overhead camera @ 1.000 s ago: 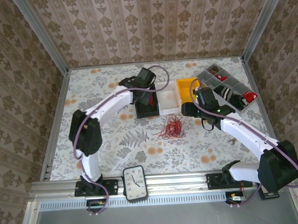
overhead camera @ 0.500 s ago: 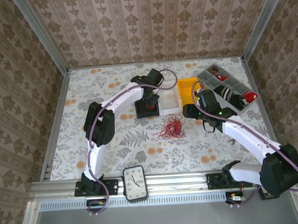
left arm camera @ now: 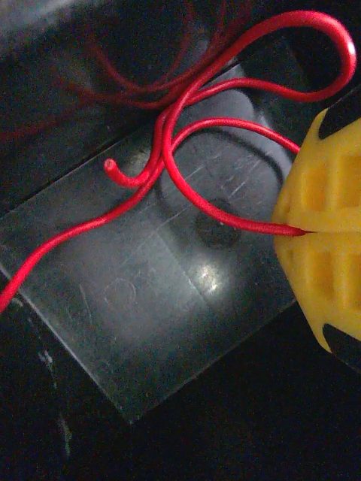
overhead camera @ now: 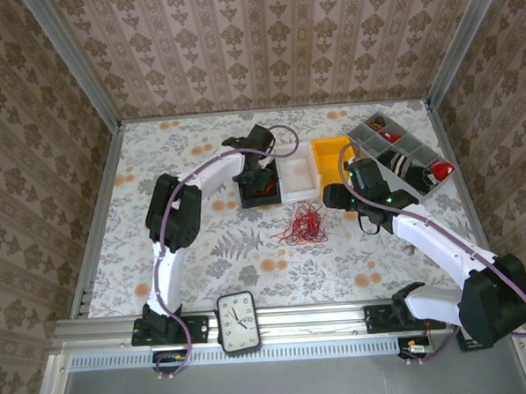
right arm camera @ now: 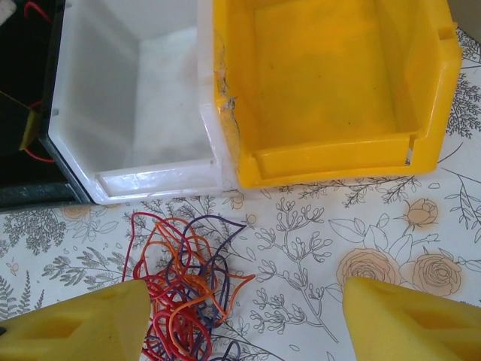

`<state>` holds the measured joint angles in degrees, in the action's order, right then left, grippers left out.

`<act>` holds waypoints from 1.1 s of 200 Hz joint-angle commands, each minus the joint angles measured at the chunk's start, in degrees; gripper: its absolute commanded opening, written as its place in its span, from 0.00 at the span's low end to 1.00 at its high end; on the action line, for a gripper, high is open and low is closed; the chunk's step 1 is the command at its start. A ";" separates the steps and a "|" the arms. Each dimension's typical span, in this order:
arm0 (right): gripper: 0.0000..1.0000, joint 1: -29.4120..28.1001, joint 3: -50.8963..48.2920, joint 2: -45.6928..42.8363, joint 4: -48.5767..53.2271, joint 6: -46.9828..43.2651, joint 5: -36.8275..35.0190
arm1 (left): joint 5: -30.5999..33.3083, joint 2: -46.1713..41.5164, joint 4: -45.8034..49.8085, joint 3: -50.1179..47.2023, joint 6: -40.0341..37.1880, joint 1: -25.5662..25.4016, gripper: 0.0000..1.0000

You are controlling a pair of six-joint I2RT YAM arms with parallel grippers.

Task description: Untangle the cables

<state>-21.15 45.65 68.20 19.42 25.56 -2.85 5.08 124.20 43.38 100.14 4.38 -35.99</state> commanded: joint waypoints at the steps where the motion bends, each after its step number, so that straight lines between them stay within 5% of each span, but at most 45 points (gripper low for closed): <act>1: 0.70 0.32 -0.81 -0.66 -0.51 0.72 -1.44 | -2.48 1.81 -0.74 -0.72 1.25 0.38 0.00; 63: 0.70 0.32 -1.70 0.34 -1.30 0.81 -0.49 | -1.75 -2.35 -0.92 2.28 0.32 0.32 0.04; 98: 0.70 0.18 -2.30 0.45 -1.75 0.21 0.38 | 0.78 -7.96 -1.94 2.64 -1.43 -0.40 0.52; 157: 0.70 -0.36 -2.81 1.80 -2.60 -0.31 1.94 | 2.69 -16.68 -1.97 -2.75 -2.71 -0.40 0.64; 198: 0.70 -2.03 -2.45 3.94 -3.29 -2.27 4.79 | -15.48 -26.02 -8.07 -17.30 -10.55 -3.86 0.63; 220: 0.70 -3.38 -2.14 5.91 -3.37 -3.26 7.17 | -19.90 -27.95 -5.34 -21.83 -14.49 -8.26 0.63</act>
<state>-23.14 43.38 72.14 16.73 24.38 0.51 -4.67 98.76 36.86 82.15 -3.25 -39.62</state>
